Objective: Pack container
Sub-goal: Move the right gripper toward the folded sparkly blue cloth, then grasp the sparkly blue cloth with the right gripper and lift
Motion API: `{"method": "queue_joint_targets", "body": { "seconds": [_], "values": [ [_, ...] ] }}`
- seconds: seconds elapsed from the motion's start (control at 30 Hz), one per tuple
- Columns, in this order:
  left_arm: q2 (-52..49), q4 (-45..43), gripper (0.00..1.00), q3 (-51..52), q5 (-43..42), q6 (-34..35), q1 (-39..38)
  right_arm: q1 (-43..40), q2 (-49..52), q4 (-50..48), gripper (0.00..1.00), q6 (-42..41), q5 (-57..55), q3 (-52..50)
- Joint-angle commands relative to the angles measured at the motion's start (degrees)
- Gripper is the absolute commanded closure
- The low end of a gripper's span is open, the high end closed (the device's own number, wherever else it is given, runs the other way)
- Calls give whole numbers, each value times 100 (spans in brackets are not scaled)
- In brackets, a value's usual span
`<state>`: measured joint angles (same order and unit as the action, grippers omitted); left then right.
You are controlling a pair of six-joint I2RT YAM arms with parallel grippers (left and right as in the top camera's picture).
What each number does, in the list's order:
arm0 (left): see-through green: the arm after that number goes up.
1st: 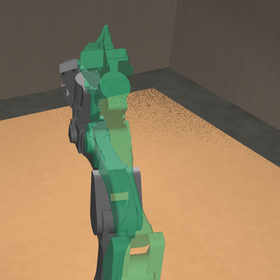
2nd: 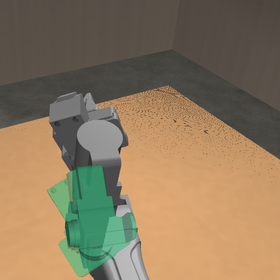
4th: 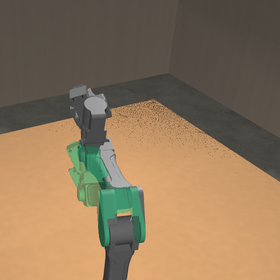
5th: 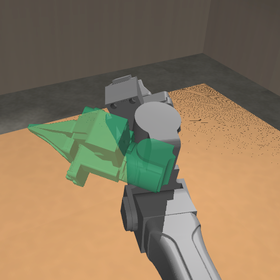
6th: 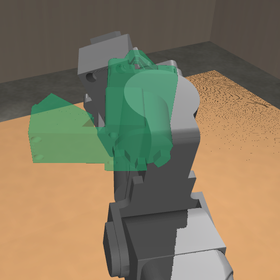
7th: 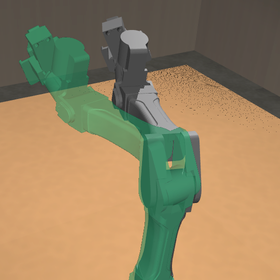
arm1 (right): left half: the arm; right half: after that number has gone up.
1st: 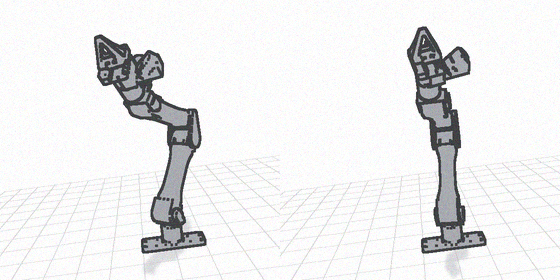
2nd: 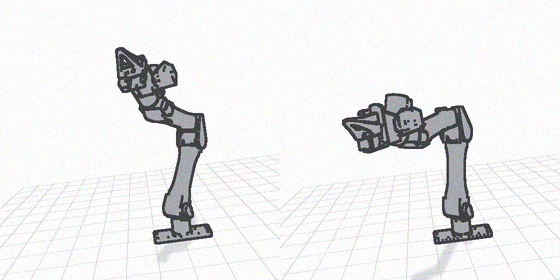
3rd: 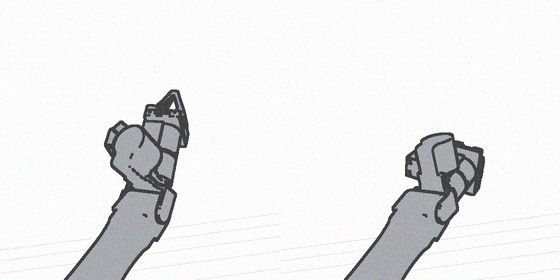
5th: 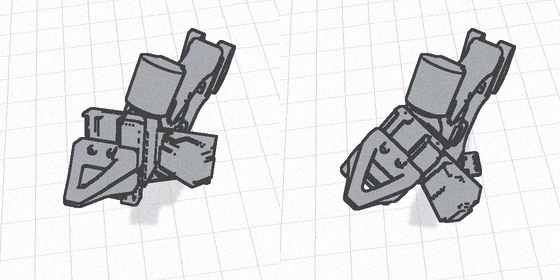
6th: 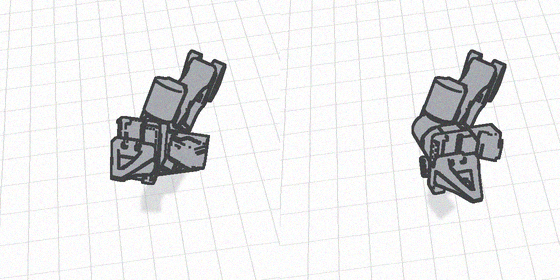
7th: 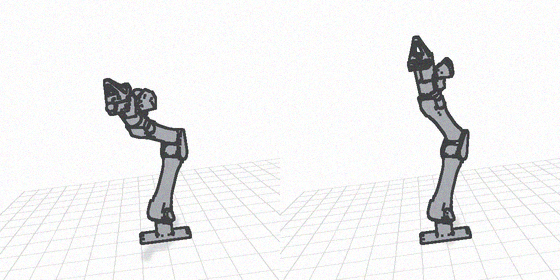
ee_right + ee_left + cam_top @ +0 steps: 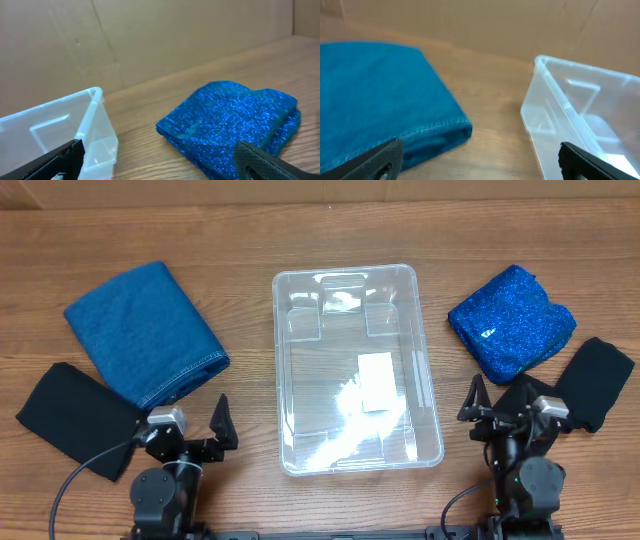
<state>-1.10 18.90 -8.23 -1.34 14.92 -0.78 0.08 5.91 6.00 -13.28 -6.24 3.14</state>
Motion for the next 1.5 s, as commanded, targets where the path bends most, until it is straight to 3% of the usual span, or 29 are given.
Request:
{"method": "queue_joint_targets", "body": {
  "seconds": [0.0, 0.17, 0.3, 0.4, 0.5, 0.63, 0.73, 0.9, 1.13, 1.23, 1.33, 1.4, 1.47],
  "values": [
    [-352, 525, 0, -1099, 177, -79, -39, -15, 870, 98, 0, -50, -170, 863],
    [-1869, 1576, 0, -2656, 535, -575, -39, -15, 3220, 667, 0, -48, -70, 2664],
    [-3331, 2634, 0, -4186, 448, -568, -39, -205, 5112, 2131, 0, -46, 623, 4542],
    [-4028, 3091, 0, -4988, 146, -570, -39, -664, 6306, 3567, 0, -2, 894, 5956],
    [-4400, 3366, 0, -5206, 129, -566, -39, -1408, 7007, 4039, 0, 131, 1047, 6658],
    [-4555, 3493, 0, -5206, 131, -570, -39, -2916, 7849, 3932, 0, 105, 2162, 6723],
    [-4566, 3488, 0, -5206, 129, -566, -39, -3491, 8835, 3729, 0, 337, 3049, 6723],
    [-4566, 3515, 0, -5206, -20, -549, -39, -3508, 10242, 3276, 0, 365, 3204, 6721],
    [-4577, 3504, 0, -5206, -127, -546, -39, -3200, 11267, 2892, 1, 308, 3982, 6721],
    [-4577, 3510, 0, -5206, -129, -546, -39, -2931, 11274, 2874, 9, 278, 3980, 6723],
    [-4577, 3512, 0, -5206, -129, -546, -39, -2868, 11272, 2868, 38, 275, 3985, 6723],
    [-4577, 3534, 0, -5206, -129, -549, -39, -2874, 11272, 2791, 66, 247, 4013, 6723],
    [-4577, 3532, 0, -5206, -127, -549, -39, -2874, 11272, 2697, 74, 232, 4382, 6725]
  ]
}}
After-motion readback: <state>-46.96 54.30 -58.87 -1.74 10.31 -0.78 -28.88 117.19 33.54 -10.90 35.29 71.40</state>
